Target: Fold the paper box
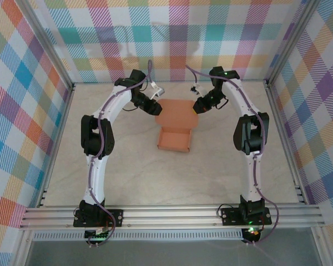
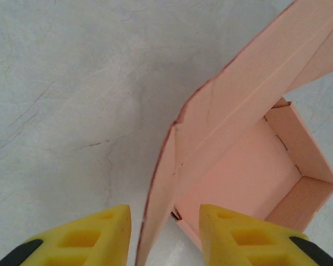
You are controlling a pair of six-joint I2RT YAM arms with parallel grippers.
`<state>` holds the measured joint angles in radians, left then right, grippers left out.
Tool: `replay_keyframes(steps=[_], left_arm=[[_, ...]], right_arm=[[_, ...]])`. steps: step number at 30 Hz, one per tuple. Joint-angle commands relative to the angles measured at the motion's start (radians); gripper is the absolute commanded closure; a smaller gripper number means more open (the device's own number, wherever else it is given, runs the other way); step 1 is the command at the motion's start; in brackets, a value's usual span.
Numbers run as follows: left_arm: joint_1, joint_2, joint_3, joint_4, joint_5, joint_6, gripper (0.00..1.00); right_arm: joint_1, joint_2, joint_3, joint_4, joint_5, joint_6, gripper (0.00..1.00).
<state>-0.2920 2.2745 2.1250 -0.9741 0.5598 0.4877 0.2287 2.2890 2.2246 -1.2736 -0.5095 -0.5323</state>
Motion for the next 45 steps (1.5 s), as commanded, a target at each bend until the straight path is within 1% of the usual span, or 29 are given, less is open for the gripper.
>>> replay_keyframes(steps=[1,2,3,8,11,13,15,20,22,25,27,31,33,38,41,44,45], left_arm=[[0.019,0.008,0.035,-0.016,0.005,-0.001,0.69],[0.019,0.007,0.035,-0.014,0.010,-0.004,0.74],[0.019,0.008,0.036,-0.010,0.018,-0.011,0.78],[0.020,-0.003,0.038,0.021,0.061,-0.043,0.81],[0.020,0.003,0.045,0.021,0.082,-0.049,0.90],[0.021,0.009,0.043,0.016,0.090,-0.052,0.92],[0.021,0.017,0.041,0.008,0.098,-0.052,1.00],[0.020,0.020,0.039,0.007,0.119,-0.064,1.00],[0.019,0.013,0.034,0.022,0.110,-0.086,1.00],[0.017,-0.021,-0.007,0.083,0.075,-0.134,1.00],[0.013,-0.064,-0.071,0.148,0.048,-0.172,1.00],[-0.001,-0.162,-0.230,0.293,-0.029,-0.246,1.00],[-0.013,-0.216,-0.319,0.372,-0.081,-0.288,1.00],[-0.067,-0.327,-0.481,0.526,-0.207,-0.363,1.00],[-0.099,-0.369,-0.539,0.587,-0.259,-0.392,1.00],[-0.128,-0.405,-0.612,0.675,-0.342,-0.422,1.00],[-0.134,-0.412,-0.628,0.687,-0.359,-0.435,1.00]], right_arm=[[0.006,-0.036,-0.005,-0.015,-0.037,-0.029,1.00],[0.005,-0.036,-0.006,-0.015,-0.034,-0.030,1.00],[0.006,-0.034,-0.005,-0.015,-0.038,-0.029,1.00],[0.008,-0.030,-0.005,-0.018,-0.046,-0.031,1.00],[0.009,-0.029,-0.006,-0.019,-0.041,-0.030,1.00],[0.009,-0.028,-0.006,-0.015,-0.040,-0.029,1.00],[0.009,-0.026,-0.006,-0.010,-0.040,-0.023,1.00],[0.010,-0.028,-0.003,-0.006,-0.036,-0.014,1.00],[0.013,-0.037,-0.013,0.019,-0.011,0.022,1.00],[0.017,-0.085,-0.073,0.111,0.047,0.100,1.00],[0.023,-0.136,-0.141,0.193,0.099,0.149,1.00],[0.034,-0.272,-0.354,0.461,0.236,0.279,1.00],[0.041,-0.342,-0.451,0.568,0.258,0.319,1.00],[0.085,-0.419,-0.543,0.653,0.357,0.358,1.00],[0.120,-0.458,-0.597,0.716,0.449,0.393,1.00],[0.158,-0.492,-0.663,0.799,0.560,0.425,1.00],[0.174,-0.500,-0.681,0.821,0.601,0.469,1.00]])
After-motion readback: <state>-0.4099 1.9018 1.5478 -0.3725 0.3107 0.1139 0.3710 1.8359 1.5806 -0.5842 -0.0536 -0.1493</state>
